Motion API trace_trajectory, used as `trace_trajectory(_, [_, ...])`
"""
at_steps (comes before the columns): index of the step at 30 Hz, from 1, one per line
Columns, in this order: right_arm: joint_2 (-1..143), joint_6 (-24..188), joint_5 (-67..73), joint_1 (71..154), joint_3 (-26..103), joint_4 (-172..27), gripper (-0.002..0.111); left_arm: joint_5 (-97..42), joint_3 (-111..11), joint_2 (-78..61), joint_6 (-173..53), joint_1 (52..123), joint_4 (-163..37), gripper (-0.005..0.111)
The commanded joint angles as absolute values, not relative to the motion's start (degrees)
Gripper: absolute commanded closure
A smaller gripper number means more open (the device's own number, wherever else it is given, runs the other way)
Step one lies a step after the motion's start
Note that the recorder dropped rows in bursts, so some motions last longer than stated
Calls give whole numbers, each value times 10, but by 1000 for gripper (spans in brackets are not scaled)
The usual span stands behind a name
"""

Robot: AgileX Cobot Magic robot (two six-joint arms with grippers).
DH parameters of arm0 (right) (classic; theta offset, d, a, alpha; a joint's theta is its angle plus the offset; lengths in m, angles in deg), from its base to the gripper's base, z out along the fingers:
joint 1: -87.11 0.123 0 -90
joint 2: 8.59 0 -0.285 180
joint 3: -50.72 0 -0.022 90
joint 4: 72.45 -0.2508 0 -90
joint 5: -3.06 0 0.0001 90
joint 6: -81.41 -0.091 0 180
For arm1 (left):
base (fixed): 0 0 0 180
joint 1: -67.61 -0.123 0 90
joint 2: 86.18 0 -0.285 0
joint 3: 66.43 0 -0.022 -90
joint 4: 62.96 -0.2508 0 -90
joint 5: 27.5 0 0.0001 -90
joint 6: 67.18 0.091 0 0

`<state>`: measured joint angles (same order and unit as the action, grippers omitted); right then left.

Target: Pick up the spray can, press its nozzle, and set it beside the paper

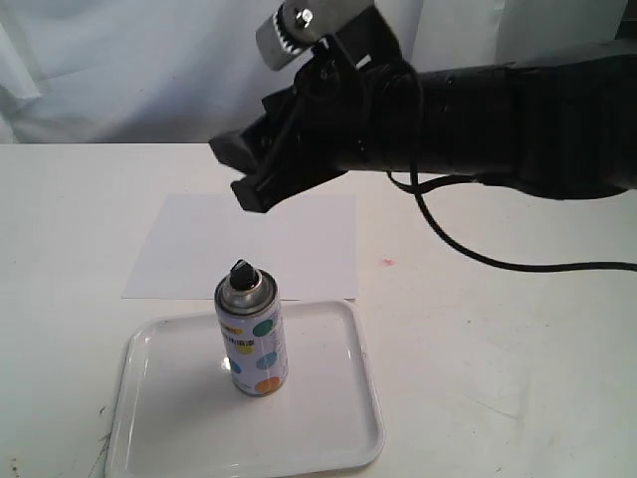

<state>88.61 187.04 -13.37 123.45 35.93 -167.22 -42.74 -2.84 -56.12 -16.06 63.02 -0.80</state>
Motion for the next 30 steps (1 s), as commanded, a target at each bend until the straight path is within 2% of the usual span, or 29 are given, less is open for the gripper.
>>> trace_trajectory(1, [859, 1787, -115, 1235, 363, -1620, 79, -429, -27, -564, -160, 630, -6, 107])
trace_trajectory(2, [854, 1769, -106, 1235, 363, -1595, 90, -429, -27, -564, -160, 630, -6, 107])
trace_trajectory(5, [845, 1688, -74, 1234, 363, -1559, 108, -429, -27, -564, -160, 631, -6, 107])
trace_trajectory(18, [747, 1629, 153, 1234, 229, -1542, 108, -429, -27, -564, -160, 659, -6, 107])
trace_trajectory(25, [680, 1395, 234, 1234, 135, -1320, 108, -427, -27, -564, -160, 659, -6, 107])
trace_trajectory(30, [659, 1202, 241, 1234, 97, -1120, 108, -427, -27, -564, -160, 659, -6, 107])
